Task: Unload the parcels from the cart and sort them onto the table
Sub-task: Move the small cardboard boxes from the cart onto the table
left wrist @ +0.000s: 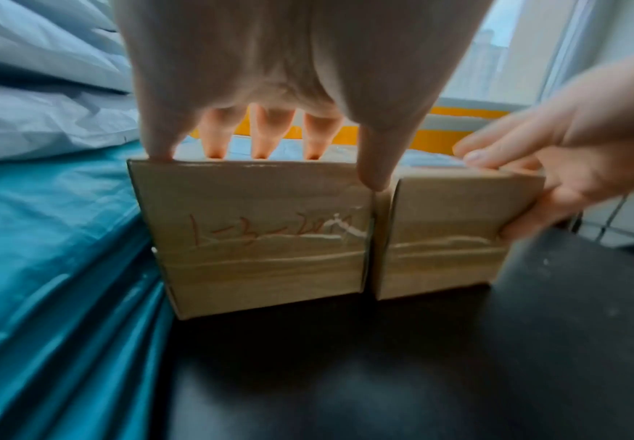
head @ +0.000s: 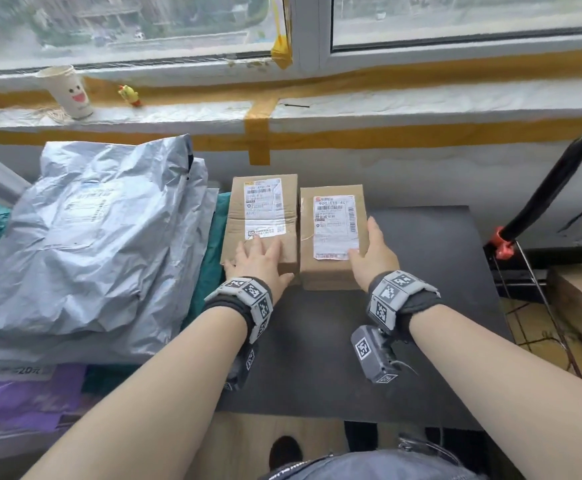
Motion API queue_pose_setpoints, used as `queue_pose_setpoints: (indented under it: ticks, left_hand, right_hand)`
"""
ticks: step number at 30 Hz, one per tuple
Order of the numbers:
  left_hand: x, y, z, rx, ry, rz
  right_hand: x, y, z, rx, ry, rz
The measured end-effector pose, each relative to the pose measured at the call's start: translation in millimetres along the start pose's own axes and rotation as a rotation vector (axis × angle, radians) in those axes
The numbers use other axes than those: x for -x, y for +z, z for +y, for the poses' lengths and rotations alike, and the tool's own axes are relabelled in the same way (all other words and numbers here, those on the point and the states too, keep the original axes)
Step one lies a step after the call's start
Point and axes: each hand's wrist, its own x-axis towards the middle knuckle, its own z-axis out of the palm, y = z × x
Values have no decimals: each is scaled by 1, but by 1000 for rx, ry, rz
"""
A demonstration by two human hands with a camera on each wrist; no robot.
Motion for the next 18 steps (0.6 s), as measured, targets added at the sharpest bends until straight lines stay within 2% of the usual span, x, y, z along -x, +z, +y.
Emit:
queue_pose_setpoints:
  ticks: [18]
  left_hand:
    - [-5, 2, -4, -17, 19, -32]
  right_hand:
    - [-17, 11, 4, 116, -28, 2]
